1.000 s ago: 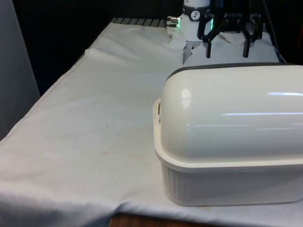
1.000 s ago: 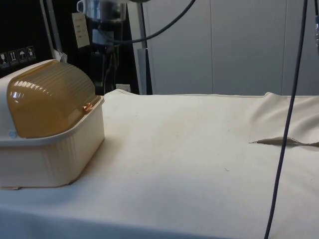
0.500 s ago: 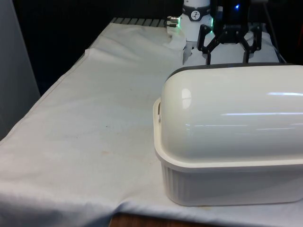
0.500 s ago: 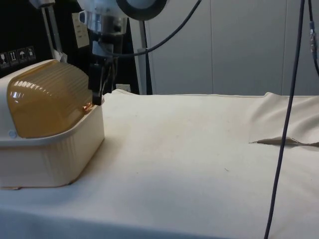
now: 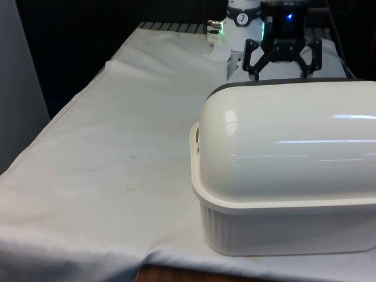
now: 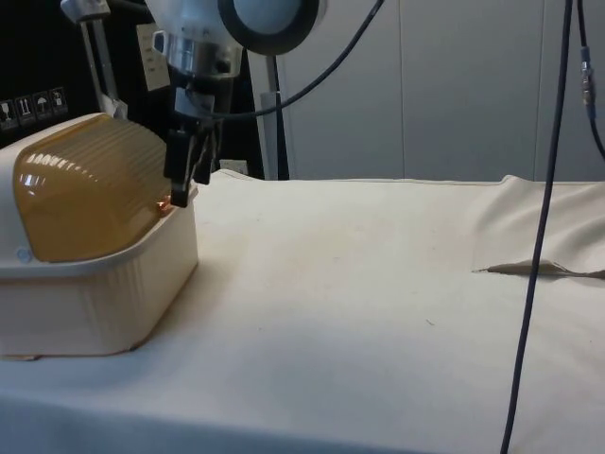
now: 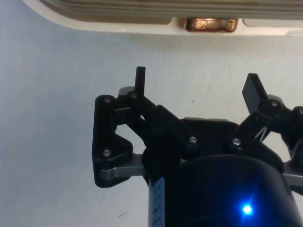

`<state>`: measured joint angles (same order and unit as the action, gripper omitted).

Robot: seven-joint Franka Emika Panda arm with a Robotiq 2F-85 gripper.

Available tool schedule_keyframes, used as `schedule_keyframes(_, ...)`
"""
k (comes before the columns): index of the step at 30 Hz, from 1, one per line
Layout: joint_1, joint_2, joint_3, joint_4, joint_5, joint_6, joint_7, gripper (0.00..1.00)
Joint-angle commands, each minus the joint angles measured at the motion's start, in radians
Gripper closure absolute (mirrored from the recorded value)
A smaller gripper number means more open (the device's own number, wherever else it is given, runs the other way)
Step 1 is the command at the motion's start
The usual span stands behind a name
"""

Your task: Open the lid, then close it.

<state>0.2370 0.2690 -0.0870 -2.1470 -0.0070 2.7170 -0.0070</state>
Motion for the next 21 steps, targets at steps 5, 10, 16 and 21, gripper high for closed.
schedule_keyframes(5, -0.01, 0.018, 0.011, 0.006, 0.029, 0.033, -0.014, 0.0)
schedule_keyframes(10, -0.015, 0.029, 0.014, 0.004, 0.045, 0.061, -0.022, 0.0)
schedule_keyframes(16, -0.024, 0.037, 0.015, -0.002, 0.051, 0.086, -0.029, 0.0)
schedule_keyframes(21, -0.017, 0.039, -0.007, -0.002, 0.025, 0.079, -0.016, 0.0)
